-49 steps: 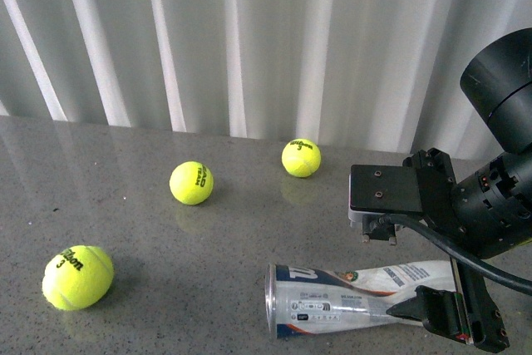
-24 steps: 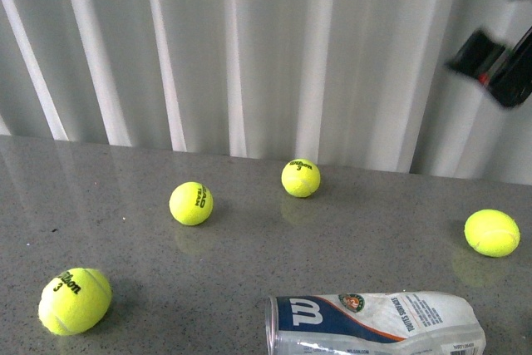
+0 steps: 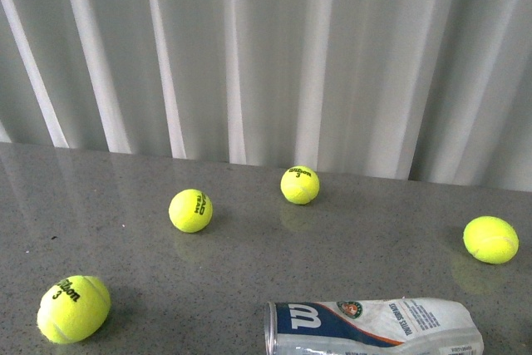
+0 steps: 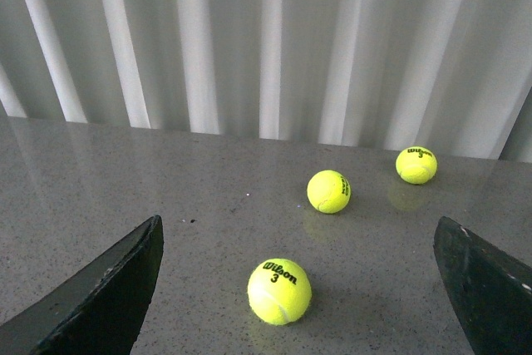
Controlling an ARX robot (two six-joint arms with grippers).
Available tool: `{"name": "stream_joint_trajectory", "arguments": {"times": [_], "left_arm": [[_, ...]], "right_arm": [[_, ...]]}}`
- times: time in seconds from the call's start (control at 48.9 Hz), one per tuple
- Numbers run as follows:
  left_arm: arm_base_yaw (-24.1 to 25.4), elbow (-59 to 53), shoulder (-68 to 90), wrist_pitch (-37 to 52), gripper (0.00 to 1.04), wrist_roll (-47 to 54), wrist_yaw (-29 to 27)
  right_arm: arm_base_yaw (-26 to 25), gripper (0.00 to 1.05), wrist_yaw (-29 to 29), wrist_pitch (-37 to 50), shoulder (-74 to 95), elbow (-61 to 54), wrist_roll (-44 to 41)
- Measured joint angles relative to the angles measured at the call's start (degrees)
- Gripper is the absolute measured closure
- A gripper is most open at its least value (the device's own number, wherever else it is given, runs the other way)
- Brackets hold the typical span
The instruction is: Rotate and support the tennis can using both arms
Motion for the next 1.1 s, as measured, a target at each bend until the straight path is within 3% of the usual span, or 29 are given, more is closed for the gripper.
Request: {"name": "stream_joint_trajectory", "arguments": {"times": [0.041,0.184,0.327,0.654,1.104], "left_arm": [[0.0,0.0,0.0,0.0,0.07,0.0,0.0],[0.0,0.0,0.0,0.0,0.07,0.0,0.0],[0.0,0.0,0.0,0.0,0.07,0.0,0.0],[0.0,0.0,0.0,0.0,0.07,0.0,0.0],[0.0,0.0,0.0,0.0,0.07,0.0,0.0]], "right_arm": [[-1.5,0.53,-2.5,0.9,-1.1,-2.4,2.0],[-3.1,0.74,-2.7,2.8,-4.1,-8.7,4.6],[-3.1,1.02,-3.0,4.5,-8.3,-14.0,5.3],[-3.1,1.01,-3.0,3.6,-18.4,-23.3,5.6],[-3.1,1.01,-3.1,-3.2,-29.7,-27.8,5.7]]}}
